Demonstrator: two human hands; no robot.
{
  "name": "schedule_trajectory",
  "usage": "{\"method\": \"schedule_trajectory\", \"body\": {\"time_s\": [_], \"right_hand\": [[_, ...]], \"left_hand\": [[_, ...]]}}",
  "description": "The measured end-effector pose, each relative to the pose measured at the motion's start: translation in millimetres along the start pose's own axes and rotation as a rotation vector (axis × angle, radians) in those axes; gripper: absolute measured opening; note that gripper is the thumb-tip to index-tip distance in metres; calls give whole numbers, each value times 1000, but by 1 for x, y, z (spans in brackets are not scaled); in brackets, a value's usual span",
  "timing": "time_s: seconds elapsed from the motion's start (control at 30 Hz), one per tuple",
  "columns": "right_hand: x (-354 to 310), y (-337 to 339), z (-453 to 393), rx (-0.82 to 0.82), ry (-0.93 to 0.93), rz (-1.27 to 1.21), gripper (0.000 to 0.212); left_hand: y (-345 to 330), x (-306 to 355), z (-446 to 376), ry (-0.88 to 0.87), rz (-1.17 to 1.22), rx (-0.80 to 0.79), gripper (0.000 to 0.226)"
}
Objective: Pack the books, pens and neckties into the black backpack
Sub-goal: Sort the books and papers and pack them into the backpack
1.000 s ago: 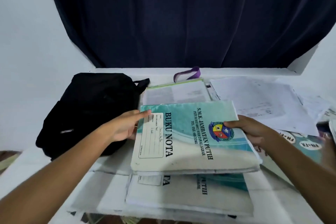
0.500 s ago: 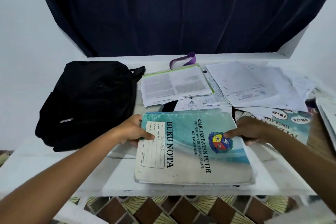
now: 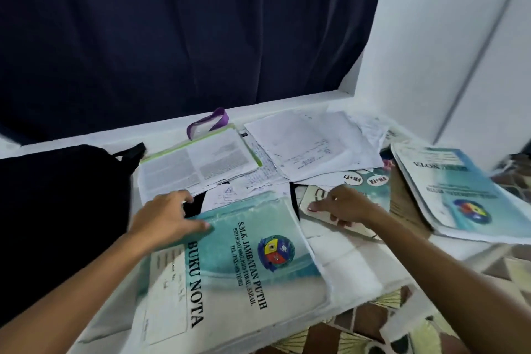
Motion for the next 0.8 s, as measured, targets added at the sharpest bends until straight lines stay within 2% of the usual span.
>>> {"method": "schedule_trajectory", "body": {"time_s": [0.13,0.33,0.43,0.53,0.63,0.8], "right_hand": [[59,51,14,98,-131,-254,31],[191,143,42,372,-355,-570,14],[253,176,53,525,-406,-606,14],[304,199,54,632,-454,-613,14],[335,206,44,568,-502,-635,12],[357,205,28,404,-599,-752,29]], "left_hand": [[-21,89,-42,-183,180,-65,64],[-83,254,-89,-447,421,-259,50],[-117,333,-102,-520,516,-370,51],[-147,399,-114,-553,506,-367,60],[-168,438,-122,-573,411,-307,63],[-187,460,-129,-553,302,-312,61]]}}
Point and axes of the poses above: each hand's wrist, its own z-axis away from the middle knuckle, its own y-axis out of the back of the hand, x = y × z, the point moved 3 cm from there along -z, towards the middle knuckle, and after that the axes turned 5 degrees about -y, right-handed, at the moved point
